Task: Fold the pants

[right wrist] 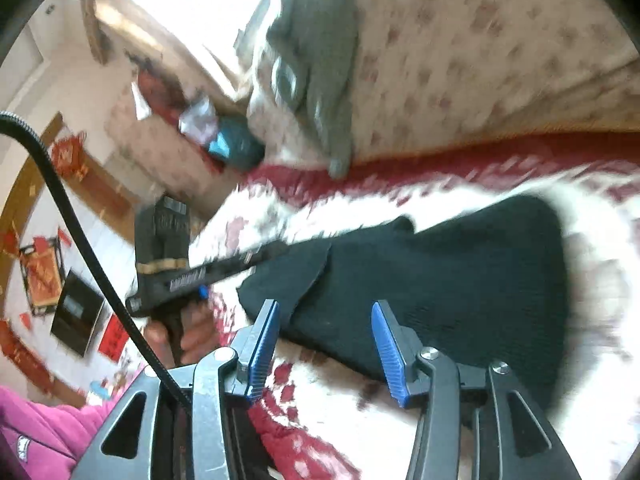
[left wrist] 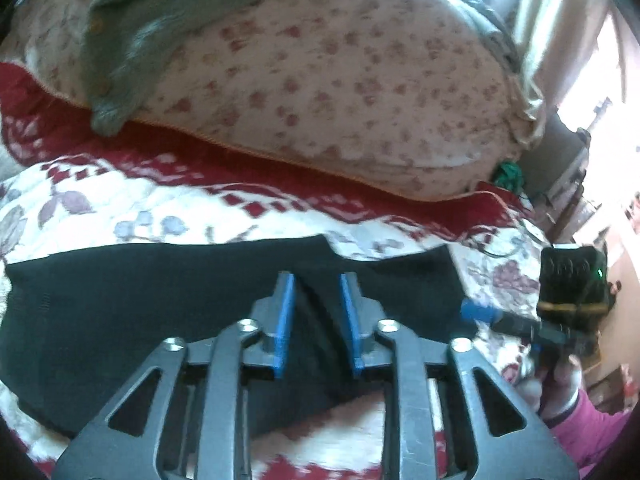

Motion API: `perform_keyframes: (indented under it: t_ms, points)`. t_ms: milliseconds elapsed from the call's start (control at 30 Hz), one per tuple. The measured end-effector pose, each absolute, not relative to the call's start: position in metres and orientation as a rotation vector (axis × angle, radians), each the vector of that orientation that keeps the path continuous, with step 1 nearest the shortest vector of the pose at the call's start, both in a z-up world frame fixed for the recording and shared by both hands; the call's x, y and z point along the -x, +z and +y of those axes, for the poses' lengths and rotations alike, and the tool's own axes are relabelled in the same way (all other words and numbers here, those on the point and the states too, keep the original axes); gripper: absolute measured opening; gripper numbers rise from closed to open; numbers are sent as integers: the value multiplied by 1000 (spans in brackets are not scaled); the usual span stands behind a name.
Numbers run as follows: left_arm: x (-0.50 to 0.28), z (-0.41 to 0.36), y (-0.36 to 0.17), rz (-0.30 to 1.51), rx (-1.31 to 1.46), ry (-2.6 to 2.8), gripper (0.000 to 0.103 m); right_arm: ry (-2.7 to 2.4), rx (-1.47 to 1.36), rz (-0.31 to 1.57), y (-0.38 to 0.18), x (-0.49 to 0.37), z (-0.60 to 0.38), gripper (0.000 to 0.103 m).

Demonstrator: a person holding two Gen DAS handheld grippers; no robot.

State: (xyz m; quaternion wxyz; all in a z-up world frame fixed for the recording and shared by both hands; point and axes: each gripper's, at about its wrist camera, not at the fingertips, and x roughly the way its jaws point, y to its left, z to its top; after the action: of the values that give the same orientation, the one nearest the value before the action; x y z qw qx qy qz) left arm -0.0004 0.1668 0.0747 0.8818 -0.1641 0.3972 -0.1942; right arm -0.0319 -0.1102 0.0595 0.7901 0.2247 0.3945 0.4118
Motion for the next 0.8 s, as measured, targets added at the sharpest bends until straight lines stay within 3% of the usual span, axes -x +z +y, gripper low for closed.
perform_keyframes:
  t_ms: [200, 533, 667, 800]
  points:
    - [20, 116, 87, 801, 272, -485, 31, 634, -535, 825, 62, 28, -178, 49]
    - [9, 84, 57, 893, 229, -416, 31, 630, -523, 918, 31, -13, -168, 54]
    - [3, 91, 47, 924, 242, -362, 31, 647, -501, 917, 24, -20, -171, 29]
    - [-5, 100, 31, 950, 287, -313, 31, 584, -512, 929, 15, -21, -177, 28]
